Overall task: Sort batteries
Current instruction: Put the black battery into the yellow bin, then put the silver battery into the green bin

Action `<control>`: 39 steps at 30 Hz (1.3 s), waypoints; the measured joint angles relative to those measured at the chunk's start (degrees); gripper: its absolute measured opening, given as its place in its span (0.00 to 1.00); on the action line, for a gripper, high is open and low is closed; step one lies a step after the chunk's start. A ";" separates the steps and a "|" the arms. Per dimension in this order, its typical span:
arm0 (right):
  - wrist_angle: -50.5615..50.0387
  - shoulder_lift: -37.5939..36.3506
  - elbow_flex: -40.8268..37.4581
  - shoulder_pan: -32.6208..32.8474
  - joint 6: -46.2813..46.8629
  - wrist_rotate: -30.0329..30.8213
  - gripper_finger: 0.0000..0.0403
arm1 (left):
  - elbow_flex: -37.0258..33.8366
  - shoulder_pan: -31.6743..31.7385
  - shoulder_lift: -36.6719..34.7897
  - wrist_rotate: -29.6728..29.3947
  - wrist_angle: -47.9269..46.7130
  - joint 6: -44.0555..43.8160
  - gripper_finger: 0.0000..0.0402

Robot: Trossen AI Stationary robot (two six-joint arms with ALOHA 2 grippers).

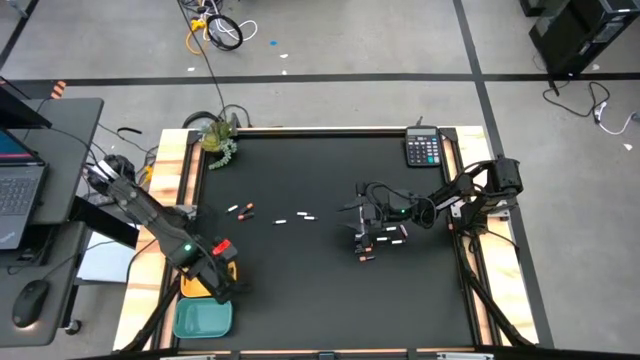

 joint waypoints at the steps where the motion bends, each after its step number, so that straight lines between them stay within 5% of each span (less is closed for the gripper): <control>1: 0.12 0.00 0.00 0.00 0.00 0.00 0.42 | -1.25 -0.09 0.00 -0.34 0.61 -1.55 0.16; 10: 0.11 0.00 0.00 -0.22 0.17 -0.17 0.42 | -2.59 0.99 -0.19 0.86 -1.00 -2.08 0.42; 21: 0.10 0.00 0.00 -0.28 0.17 -0.18 0.42 | 2.80 13.42 -0.33 -10.74 -14.02 14.40 0.38; 31: -0.61 -0.02 0.00 -0.24 0.13 -2.75 0.42 | -5.70 31.03 -3.31 -12.82 -8.52 40.97 0.36; 39: -1.90 -0.01 0.00 -1.80 0.03 -3.79 0.42 | -16.70 40.00 -16.86 -16.37 1.96 42.36 0.36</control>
